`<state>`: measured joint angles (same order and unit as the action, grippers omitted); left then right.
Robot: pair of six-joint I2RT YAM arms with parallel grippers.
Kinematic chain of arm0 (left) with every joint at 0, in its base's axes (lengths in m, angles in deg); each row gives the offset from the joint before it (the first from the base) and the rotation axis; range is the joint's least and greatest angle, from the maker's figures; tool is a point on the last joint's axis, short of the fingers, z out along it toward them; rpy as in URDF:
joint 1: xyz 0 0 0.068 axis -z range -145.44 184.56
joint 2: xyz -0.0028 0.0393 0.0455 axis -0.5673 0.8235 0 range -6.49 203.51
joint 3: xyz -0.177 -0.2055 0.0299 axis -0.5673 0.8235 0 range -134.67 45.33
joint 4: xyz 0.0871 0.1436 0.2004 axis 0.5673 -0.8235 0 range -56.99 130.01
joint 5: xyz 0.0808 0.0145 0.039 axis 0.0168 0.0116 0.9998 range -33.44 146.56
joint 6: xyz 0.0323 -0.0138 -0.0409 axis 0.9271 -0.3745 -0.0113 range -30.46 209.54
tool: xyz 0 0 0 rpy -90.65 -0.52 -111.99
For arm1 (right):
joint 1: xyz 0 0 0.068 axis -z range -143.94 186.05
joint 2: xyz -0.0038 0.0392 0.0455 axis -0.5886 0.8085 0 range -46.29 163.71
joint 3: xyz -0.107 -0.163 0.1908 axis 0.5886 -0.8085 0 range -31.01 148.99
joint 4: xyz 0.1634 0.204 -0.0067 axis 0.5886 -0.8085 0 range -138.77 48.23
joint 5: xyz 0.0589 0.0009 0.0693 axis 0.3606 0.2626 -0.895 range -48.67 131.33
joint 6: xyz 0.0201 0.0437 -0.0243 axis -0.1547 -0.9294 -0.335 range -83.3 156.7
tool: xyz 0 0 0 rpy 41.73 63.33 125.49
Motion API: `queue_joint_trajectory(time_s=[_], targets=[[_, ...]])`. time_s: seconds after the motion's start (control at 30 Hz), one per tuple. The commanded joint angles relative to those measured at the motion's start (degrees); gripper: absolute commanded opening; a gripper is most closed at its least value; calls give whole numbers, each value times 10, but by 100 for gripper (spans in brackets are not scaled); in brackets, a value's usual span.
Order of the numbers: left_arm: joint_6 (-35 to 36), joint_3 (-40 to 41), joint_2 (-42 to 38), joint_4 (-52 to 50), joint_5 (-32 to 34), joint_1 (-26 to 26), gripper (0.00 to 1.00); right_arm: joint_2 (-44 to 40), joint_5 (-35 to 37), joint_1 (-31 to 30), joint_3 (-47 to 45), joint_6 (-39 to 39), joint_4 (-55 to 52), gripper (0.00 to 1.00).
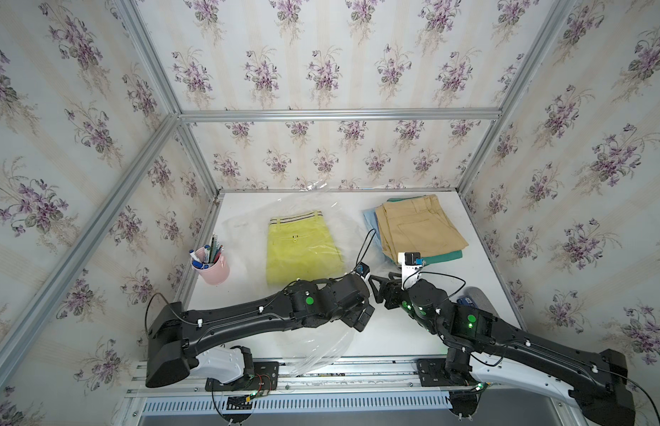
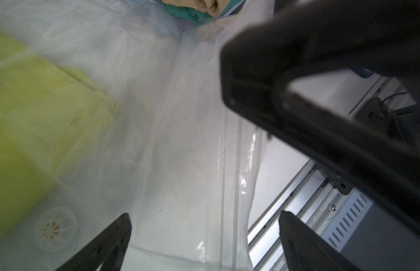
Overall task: Take the trousers out of the vacuum bag
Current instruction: Open the vacuum bag at the center of the board.
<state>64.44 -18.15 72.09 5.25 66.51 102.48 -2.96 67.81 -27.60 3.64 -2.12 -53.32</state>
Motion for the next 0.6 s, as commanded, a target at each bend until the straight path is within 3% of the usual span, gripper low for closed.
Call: queue_joint_trajectory(time_s=[0.0, 0.3, 0.47, 0.57], targets=[[-32, -10, 18, 13, 49, 3, 100, -3, 0, 2, 1, -2, 20, 79], [-67, -32, 77, -6, 99, 3, 99, -10, -7, 5, 1, 0, 19, 79], [-54, -28, 64, -1, 104, 2, 78, -23, -7, 8, -11, -2, 27, 79], [-40, -40, 71, 0, 106, 1, 60, -25, -14, 8, -5, -1, 21, 79]])
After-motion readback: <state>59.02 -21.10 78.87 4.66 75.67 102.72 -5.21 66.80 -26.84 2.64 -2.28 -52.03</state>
